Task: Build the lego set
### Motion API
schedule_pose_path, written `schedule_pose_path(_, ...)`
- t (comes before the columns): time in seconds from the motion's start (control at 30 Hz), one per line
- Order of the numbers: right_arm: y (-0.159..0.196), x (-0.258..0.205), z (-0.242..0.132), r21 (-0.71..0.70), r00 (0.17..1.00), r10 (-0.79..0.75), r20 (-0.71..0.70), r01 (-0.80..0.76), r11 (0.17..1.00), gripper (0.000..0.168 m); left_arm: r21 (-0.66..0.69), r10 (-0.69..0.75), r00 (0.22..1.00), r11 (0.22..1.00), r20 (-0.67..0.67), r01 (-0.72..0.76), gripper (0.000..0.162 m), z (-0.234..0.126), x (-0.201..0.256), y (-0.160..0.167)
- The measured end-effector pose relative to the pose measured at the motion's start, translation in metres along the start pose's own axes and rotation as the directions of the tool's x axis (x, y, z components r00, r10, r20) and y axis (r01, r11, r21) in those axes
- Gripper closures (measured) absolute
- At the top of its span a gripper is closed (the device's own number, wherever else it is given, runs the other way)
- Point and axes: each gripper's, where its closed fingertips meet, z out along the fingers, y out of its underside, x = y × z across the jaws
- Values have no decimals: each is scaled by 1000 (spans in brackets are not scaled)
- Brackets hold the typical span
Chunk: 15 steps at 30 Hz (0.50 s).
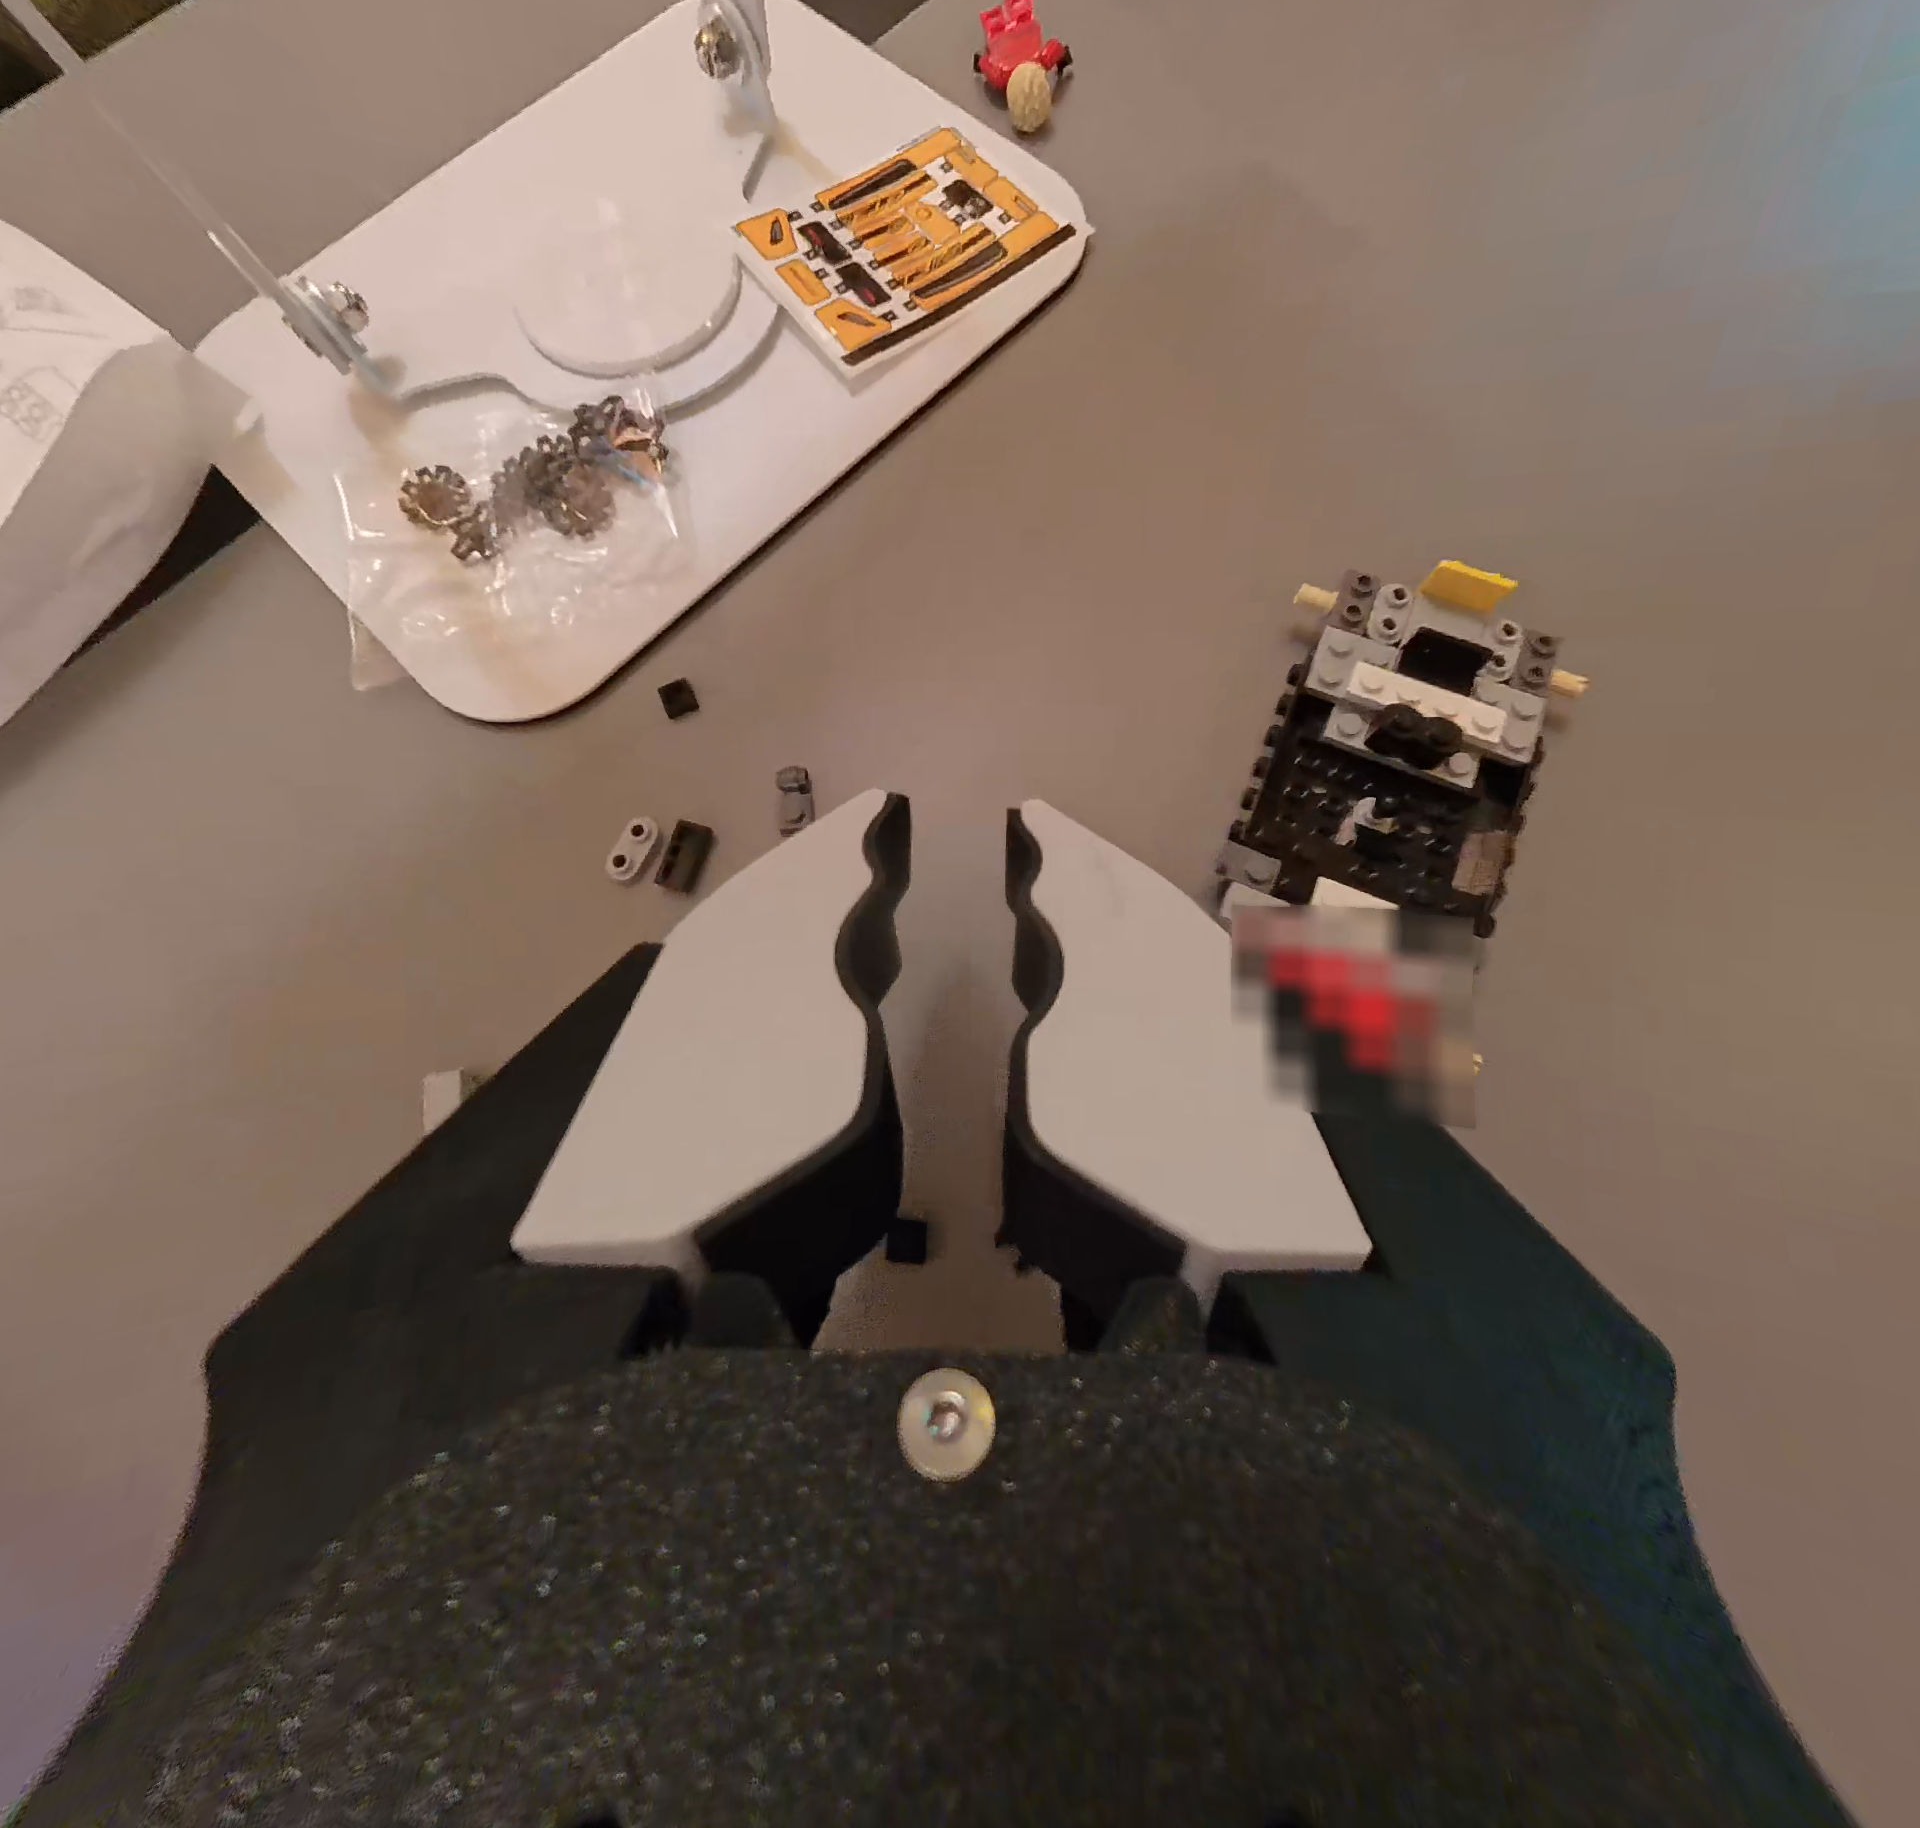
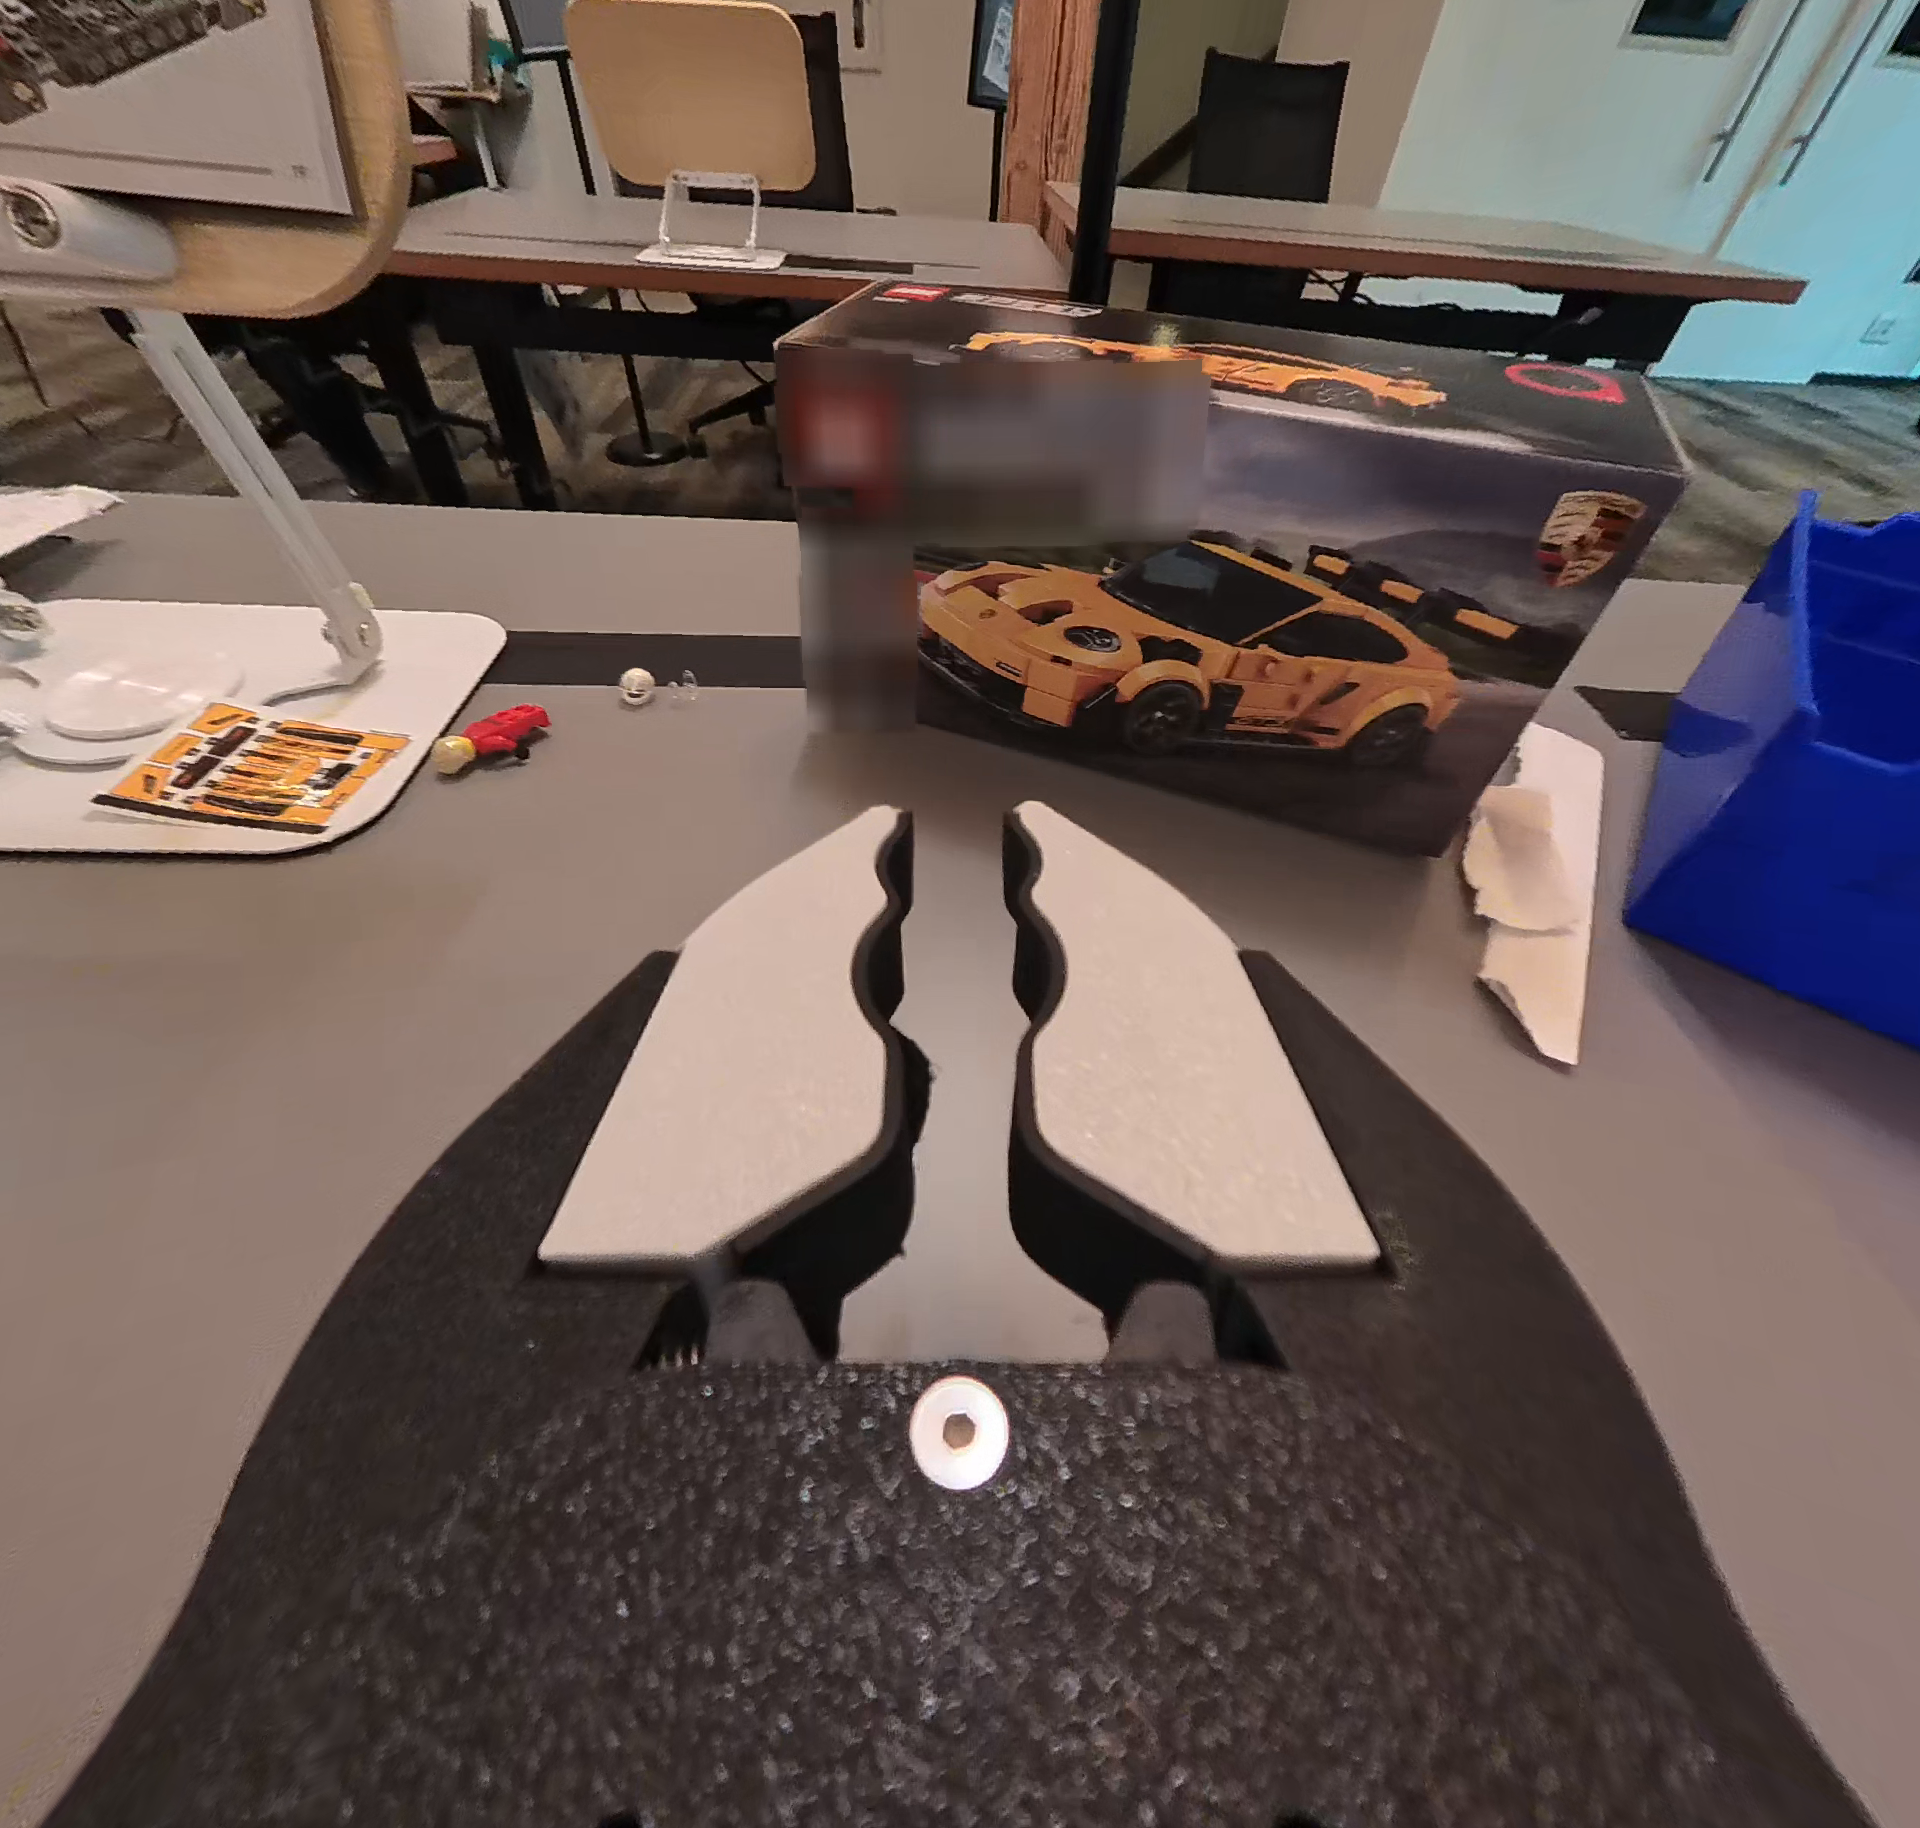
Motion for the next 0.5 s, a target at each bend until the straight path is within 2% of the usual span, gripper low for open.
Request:
schedule_pose_path(0.13,1,-6,2,-3,999,-40,18,41,999,168,-56,37,999,998,26,-35,139,16,-7,6)
schedule_pose_path(0.23,2,-11,3,-5,997,-69,29,69,998,168,-90,44,999,995,18,-42,138,28,-13,5)
schedule_pose_path(0.3,2,-13,3,-5,996,-76,37,76,997,168,-124,35,996,992,76,-26,139,34,-30,6)
schedule_pose_path(0.5,3,-17,4,-9,995,-80,62,81,997,168,-127,-62,990,989,126,78,139,47,-62,0)
